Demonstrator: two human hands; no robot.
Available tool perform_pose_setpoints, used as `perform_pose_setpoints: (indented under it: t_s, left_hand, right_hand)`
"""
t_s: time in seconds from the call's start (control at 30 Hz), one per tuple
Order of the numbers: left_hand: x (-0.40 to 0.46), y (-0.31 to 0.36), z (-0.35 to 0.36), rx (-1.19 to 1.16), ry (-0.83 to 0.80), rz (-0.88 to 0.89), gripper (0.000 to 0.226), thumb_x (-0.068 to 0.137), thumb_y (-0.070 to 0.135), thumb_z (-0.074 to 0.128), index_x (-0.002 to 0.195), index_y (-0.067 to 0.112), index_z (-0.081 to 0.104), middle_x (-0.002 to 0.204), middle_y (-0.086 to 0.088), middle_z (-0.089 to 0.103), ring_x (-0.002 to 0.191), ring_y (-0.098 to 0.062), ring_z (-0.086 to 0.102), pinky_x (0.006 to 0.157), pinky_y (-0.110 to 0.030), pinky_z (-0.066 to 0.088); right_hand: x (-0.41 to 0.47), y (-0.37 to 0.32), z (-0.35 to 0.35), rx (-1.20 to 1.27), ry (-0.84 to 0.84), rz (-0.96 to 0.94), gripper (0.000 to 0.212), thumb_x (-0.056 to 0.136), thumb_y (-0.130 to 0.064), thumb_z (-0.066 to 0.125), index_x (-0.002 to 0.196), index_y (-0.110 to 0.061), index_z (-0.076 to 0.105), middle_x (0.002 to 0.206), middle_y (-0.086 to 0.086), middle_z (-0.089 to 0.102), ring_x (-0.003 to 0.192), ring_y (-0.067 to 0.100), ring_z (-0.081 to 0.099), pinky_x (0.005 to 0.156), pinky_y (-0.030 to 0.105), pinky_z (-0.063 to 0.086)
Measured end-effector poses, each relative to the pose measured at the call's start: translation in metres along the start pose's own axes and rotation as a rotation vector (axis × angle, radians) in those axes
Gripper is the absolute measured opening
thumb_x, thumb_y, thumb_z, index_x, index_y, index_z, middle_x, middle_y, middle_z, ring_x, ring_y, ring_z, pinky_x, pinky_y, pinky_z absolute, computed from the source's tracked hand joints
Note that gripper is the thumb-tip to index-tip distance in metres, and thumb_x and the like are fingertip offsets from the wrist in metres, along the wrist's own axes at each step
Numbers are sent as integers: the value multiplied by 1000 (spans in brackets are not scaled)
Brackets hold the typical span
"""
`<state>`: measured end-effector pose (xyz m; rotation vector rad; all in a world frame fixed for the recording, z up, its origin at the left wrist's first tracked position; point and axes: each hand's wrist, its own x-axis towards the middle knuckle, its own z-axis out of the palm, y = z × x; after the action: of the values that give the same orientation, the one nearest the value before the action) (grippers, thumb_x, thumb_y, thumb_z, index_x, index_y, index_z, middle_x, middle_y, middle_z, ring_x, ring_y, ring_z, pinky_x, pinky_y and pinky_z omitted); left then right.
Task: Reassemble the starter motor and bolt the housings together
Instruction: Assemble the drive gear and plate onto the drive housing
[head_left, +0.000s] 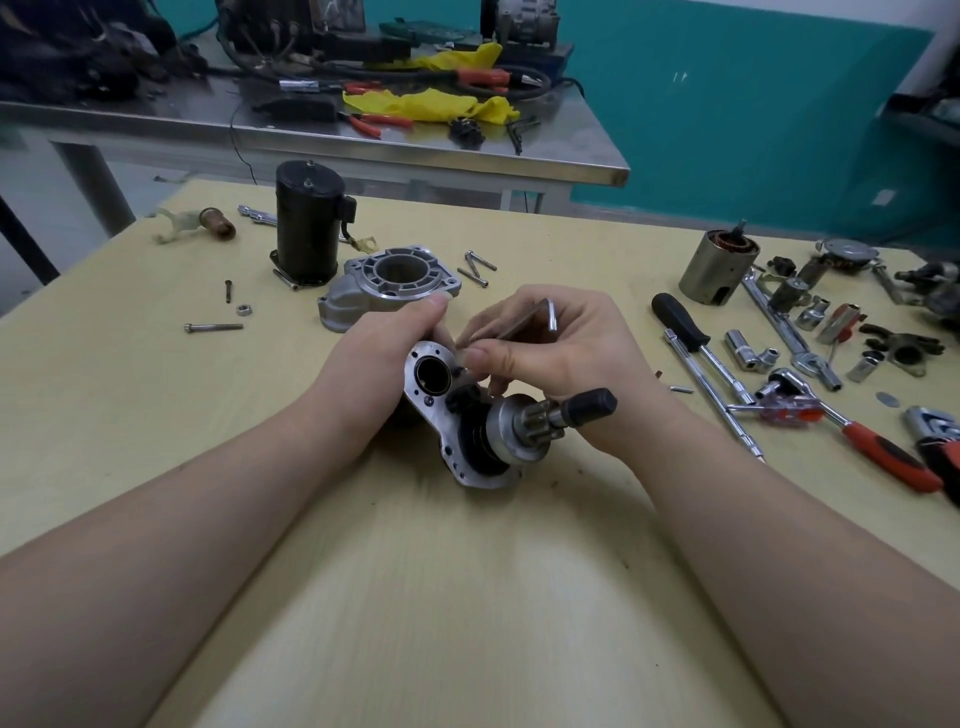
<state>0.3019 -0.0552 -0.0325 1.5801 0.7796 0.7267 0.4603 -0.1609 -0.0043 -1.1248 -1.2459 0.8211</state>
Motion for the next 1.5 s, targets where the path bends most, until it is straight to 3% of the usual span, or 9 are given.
perform_pose_setpoints:
  t_s: [0.23, 0.47, 0.67, 0.8, 0.9, 1.03, 1.13, 1.27, 1.5]
  left_hand:
    - [-2, 0, 2, -30, 42, -9, 66, 78, 73, 58, 82, 10, 75, 86, -21, 75, 81, -33, 68, 86, -51, 48]
    - [0, 1, 2, 1, 10, -4, 51, 91, 64, 54, 64, 24, 71, 64, 0, 66, 65, -16, 57, 79, -45, 41]
    - [-3, 2, -1, -22, -50, 33, 49, 85, 58, 66, 81, 11, 78, 84, -24, 70, 83, -34, 67, 88, -60, 48]
    - [-5, 2, -4, 15, -109, 60, 26, 91, 36, 68, 73, 20, 78, 75, -7, 70, 79, -24, 65, 83, -44, 44]
    - [-4, 4, -4, 36, -95, 49, 26, 87, 35, 68, 74, 14, 75, 75, -10, 64, 80, -26, 61, 82, -44, 42]
    - [-4, 6, -2, 44, -73, 41, 24, 86, 35, 68, 68, 19, 74, 72, -4, 64, 77, -21, 59, 80, -40, 41]
    - [-4, 6, -1, 82, -38, 40, 25, 85, 38, 66, 64, 25, 73, 69, 3, 63, 77, -16, 57, 80, -38, 40]
    - [-4, 7, -1, 76, -39, 14, 25, 83, 37, 67, 63, 23, 72, 68, 4, 65, 73, -16, 60, 78, -36, 42]
    - [-2, 7, -1, 103, 18, -2, 25, 83, 32, 67, 61, 30, 77, 66, 12, 69, 64, -3, 64, 69, -30, 45]
  right_hand:
    - [-1, -1, -8, 31, -124, 34, 25, 86, 12, 73, 101, -7, 75, 88, 7, 80, 78, 21, 76, 75, 30, 61]
    - [-1, 3, -1, -21, 18, 2, 15, 77, 11, 82, 84, -2, 77, 81, 21, 77, 70, 27, 76, 65, 31, 61]
    - [0, 4, -1, -18, 14, -10, 18, 74, 6, 85, 90, 2, 75, 76, 11, 77, 68, 23, 76, 65, 29, 61]
    - [0, 0, -6, -216, -50, -101, 80, 82, 8, 83, 141, -40, 60, 86, -1, 80, 81, 21, 80, 79, 27, 63]
    - [3, -2, -10, -400, -88, -212, 98, 83, 8, 77, 156, -47, 42, 101, -12, 78, 87, 21, 79, 87, 26, 63]
    - [2, -2, -9, -295, -8, -144, 72, 88, 5, 78, 146, -34, 57, 103, -2, 80, 85, 23, 80, 76, 29, 64]
    - [-3, -8, -16, -212, -39, -84, 34, 106, -6, 60, 137, -20, 61, 102, 18, 78, 94, 34, 77, 81, 50, 64]
    - [-5, -17, -29, -251, -73, -11, 31, 113, -11, 44, 136, -6, 64, 114, 18, 71, 103, 33, 70, 84, 46, 60]
    - [-15, -21, -29, -191, 37, -123, 25, 98, 6, 66, 116, -11, 72, 93, 17, 79, 83, 33, 79, 77, 39, 66]
